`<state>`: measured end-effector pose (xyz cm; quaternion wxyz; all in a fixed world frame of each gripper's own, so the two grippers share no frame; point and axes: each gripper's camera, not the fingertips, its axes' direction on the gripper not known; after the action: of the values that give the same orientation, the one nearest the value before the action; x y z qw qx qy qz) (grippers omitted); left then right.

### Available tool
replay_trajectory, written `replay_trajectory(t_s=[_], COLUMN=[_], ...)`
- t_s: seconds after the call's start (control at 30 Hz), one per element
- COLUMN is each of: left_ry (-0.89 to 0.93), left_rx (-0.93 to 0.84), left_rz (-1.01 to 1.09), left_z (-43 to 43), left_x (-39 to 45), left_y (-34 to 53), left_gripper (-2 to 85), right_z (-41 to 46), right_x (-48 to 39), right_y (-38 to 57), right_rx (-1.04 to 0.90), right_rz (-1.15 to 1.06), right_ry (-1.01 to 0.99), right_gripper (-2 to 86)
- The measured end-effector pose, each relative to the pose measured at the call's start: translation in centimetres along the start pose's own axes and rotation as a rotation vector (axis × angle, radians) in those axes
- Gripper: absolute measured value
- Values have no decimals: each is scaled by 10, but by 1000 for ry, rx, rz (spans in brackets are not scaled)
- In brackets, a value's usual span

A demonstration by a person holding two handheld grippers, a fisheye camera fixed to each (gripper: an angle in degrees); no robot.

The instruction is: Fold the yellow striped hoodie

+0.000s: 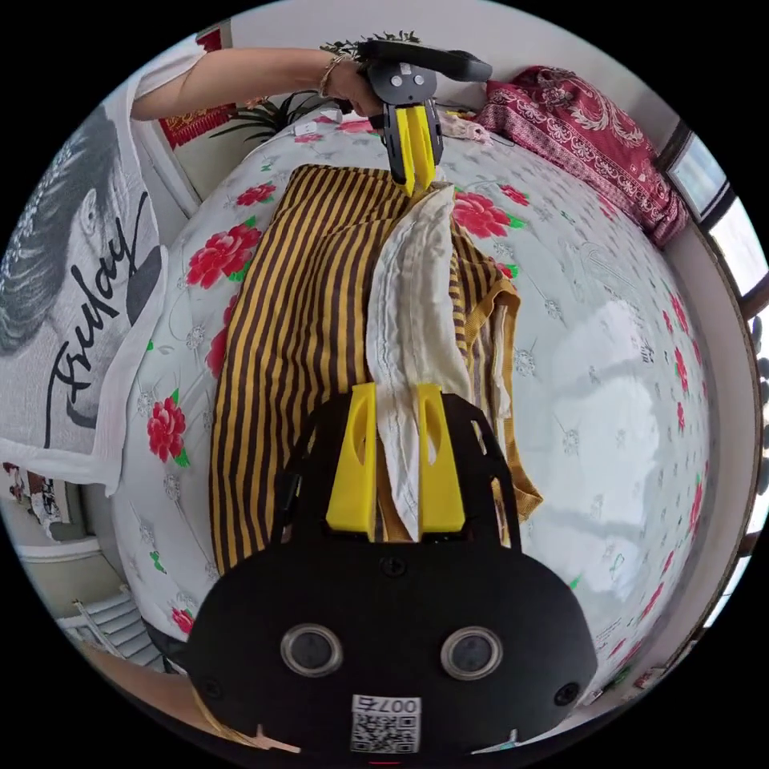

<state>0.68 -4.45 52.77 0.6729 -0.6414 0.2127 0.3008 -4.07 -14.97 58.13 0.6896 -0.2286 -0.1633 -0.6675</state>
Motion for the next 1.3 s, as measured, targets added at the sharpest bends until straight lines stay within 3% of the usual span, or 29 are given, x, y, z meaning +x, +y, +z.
replay_trajectory(t_s=[0.1, 0.4, 0.47, 0.57, 0.63, 0.7, 0.83, 0.97, 1.07, 1.3], left_ry=[71, 135, 68, 112, 94, 35, -18, 2, 37, 100], left_rx=[-24, -15, -10, 55, 9, -57, 89, 311, 372, 339], left_rz=[19, -86, -111, -105, -102, -111, -268, -261, -174, 71], left_z=[7, 18, 13, 15, 42, 70, 47, 15, 22, 49], left_x=[-20, -67, -70, -59, -49, -41, -32, 27, 93, 192], left_y=[-11, -5, 12, 26, 22, 21, 49, 70, 61, 35], left_gripper=[81, 90, 74, 62, 54, 53, 61, 63, 60, 62], right_z=[-12, 3, -13, -20, 1, 13, -36, -54, -37, 9], right_x=[33, 116, 110, 80, 74, 73, 44, -14, -65, -111], right_y=[13, 40, 48, 53, 51, 62, 128, 231, 291, 333], right_rx=[75, 22, 154, 300, 181, 139, 344, 449, 455, 576], right_rz=[72, 441, 480, 459, 474, 576, 842, 1226, 1467, 1578], right_ry=[-114, 179, 136, 88, 58, 48, 87, -18, -58, -245], right_gripper=[10, 11, 19, 25, 28, 39, 100, 138, 148, 136])
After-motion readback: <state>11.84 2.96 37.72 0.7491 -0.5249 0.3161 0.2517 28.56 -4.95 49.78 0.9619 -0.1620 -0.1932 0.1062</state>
